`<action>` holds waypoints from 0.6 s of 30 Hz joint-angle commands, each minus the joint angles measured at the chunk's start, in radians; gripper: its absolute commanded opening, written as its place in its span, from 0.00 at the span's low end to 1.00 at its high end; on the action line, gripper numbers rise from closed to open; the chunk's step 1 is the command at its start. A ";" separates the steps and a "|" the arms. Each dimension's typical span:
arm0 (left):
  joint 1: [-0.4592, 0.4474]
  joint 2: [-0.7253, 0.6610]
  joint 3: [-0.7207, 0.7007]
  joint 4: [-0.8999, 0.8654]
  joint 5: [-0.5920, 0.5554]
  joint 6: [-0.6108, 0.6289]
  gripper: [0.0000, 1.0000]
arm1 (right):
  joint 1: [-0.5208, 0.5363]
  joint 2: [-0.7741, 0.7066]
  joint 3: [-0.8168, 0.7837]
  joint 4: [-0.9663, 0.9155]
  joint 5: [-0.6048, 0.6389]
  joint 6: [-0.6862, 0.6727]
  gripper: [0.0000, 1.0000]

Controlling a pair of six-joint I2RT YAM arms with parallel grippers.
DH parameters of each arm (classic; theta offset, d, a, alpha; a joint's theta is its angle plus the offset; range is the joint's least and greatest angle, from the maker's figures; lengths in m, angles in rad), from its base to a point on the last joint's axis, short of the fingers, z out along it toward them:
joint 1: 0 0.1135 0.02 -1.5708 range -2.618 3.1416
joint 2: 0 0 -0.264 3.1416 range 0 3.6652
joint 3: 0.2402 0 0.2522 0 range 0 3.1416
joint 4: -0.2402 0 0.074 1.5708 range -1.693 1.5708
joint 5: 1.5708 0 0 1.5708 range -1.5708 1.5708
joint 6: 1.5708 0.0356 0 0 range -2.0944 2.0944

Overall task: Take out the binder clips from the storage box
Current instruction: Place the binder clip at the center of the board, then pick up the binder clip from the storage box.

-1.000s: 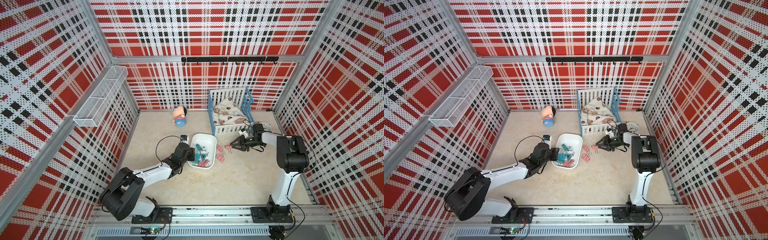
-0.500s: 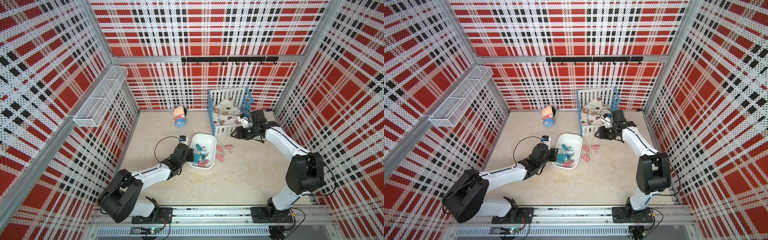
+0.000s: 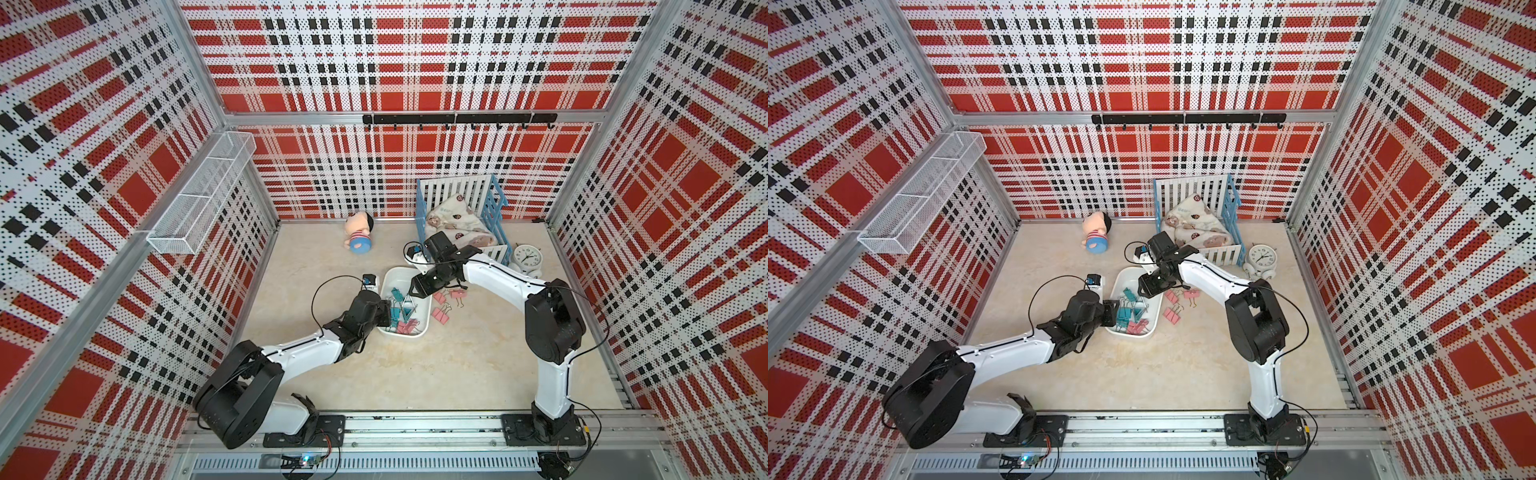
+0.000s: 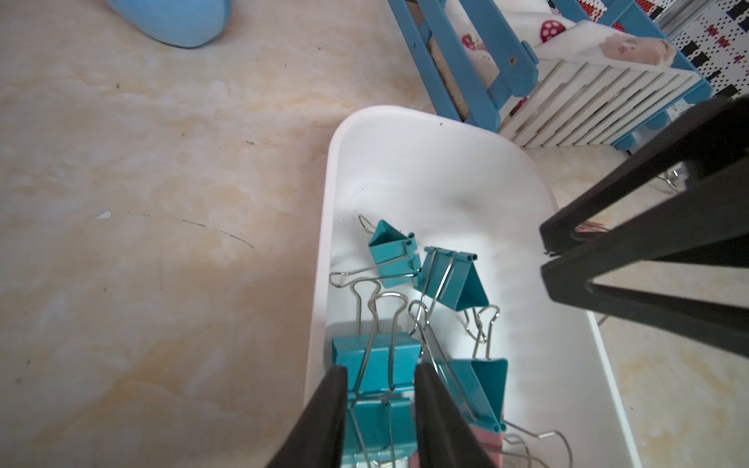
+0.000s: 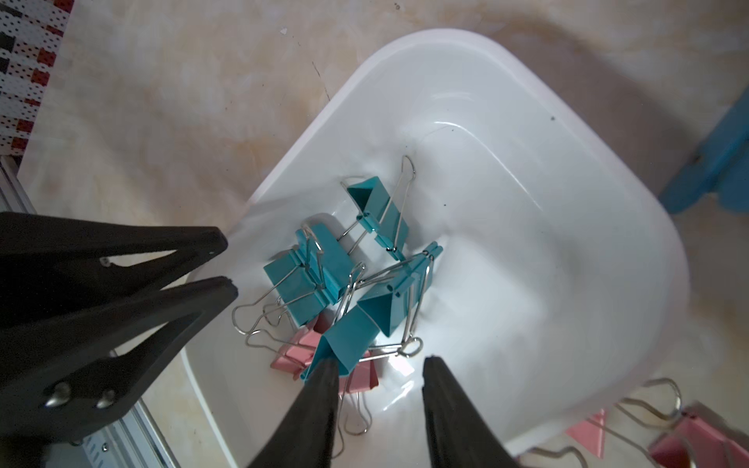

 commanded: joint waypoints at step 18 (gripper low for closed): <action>-0.023 -0.111 -0.081 -0.084 -0.071 -0.058 0.35 | 0.068 0.183 0.166 0.057 -0.119 -0.035 0.39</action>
